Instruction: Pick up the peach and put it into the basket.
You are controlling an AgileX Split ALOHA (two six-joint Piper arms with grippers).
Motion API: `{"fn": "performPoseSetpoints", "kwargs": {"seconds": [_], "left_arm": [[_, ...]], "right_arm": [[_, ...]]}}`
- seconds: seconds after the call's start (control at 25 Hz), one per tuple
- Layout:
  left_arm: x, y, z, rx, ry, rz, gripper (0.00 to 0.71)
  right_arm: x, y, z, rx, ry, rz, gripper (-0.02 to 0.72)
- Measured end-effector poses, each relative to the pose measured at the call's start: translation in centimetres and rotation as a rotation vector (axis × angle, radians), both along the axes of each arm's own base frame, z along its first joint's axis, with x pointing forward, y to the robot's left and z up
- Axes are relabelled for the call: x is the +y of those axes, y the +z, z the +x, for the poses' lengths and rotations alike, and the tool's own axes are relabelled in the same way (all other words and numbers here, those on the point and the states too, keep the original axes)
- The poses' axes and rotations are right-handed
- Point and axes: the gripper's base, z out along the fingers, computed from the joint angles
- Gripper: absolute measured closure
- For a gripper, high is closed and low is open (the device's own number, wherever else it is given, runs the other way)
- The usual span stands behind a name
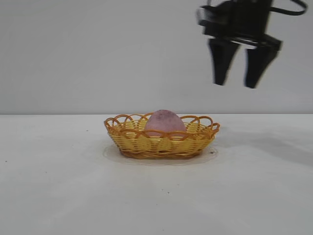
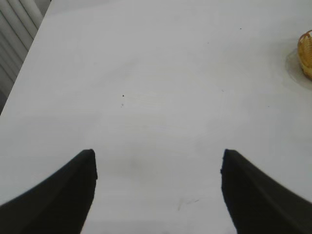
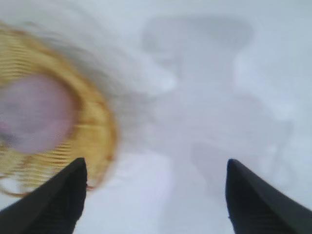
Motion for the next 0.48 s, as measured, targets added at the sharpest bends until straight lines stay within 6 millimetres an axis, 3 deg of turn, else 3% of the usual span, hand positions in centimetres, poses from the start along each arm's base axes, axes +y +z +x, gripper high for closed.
{"fn": "performPoseSetpoints", "kwargs": {"seconds": [0.28,0.48], "left_arm": [[0.0,0.0,0.0,0.000,0.000,0.000,0.202],[0.0,0.0,0.0,0.000,0.000,0.000,0.202]], "right_arm": [[-6.2,0.0,1.0,0.014,-0.276,-0.038,0.196],[-8.5,-0.1,1.2,-0.004,-0.315,-0.136,0.196]]}}
